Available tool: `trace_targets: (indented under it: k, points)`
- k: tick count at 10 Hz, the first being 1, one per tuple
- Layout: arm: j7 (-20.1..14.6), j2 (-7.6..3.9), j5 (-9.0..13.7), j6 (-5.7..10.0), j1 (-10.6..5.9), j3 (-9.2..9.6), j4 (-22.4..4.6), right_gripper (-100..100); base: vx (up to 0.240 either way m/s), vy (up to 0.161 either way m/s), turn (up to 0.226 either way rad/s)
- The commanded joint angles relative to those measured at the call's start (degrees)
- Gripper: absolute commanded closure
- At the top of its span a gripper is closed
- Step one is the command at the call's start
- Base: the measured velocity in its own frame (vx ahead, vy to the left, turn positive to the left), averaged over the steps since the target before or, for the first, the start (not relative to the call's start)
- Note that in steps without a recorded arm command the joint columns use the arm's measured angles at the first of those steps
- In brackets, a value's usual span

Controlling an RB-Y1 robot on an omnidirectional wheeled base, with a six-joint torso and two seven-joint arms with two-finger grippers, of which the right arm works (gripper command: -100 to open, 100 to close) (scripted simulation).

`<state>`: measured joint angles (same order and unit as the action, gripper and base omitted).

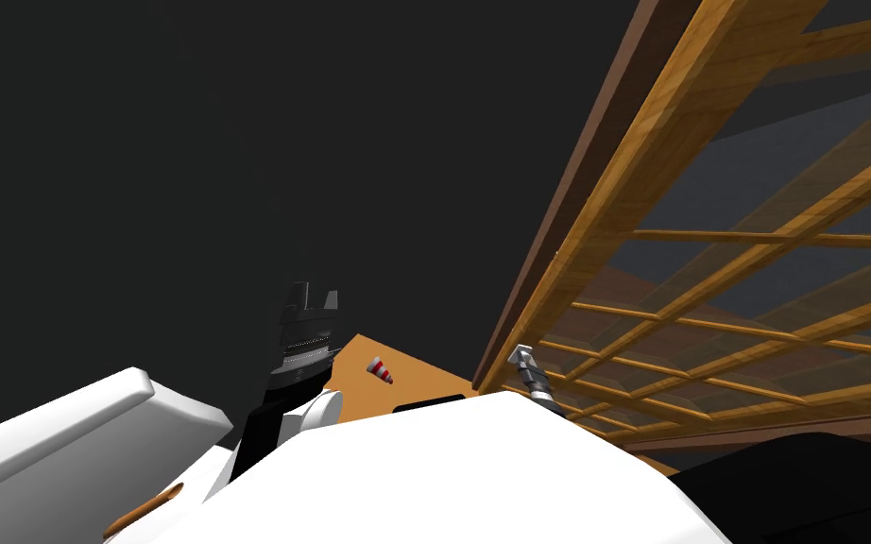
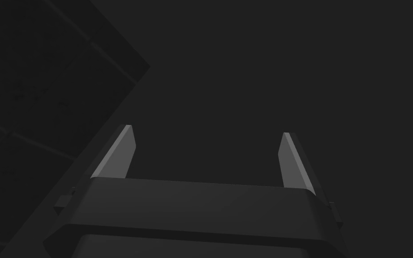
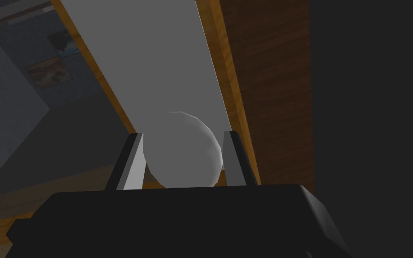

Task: Pull the door open

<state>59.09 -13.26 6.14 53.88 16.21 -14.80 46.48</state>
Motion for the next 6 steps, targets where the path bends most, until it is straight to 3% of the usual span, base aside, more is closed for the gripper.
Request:
trace_targets:
  k: [1,6]
  points:
    - [-2.9,-0.03,0.3,0.04,-0.34,0.4,-0.4,100,-0.028,-0.006,0.008]
    - [-9.5,-0.2,1.0,-0.03,-0.96,1.15,-0.8,100,-0.024,-0.004,0.006]
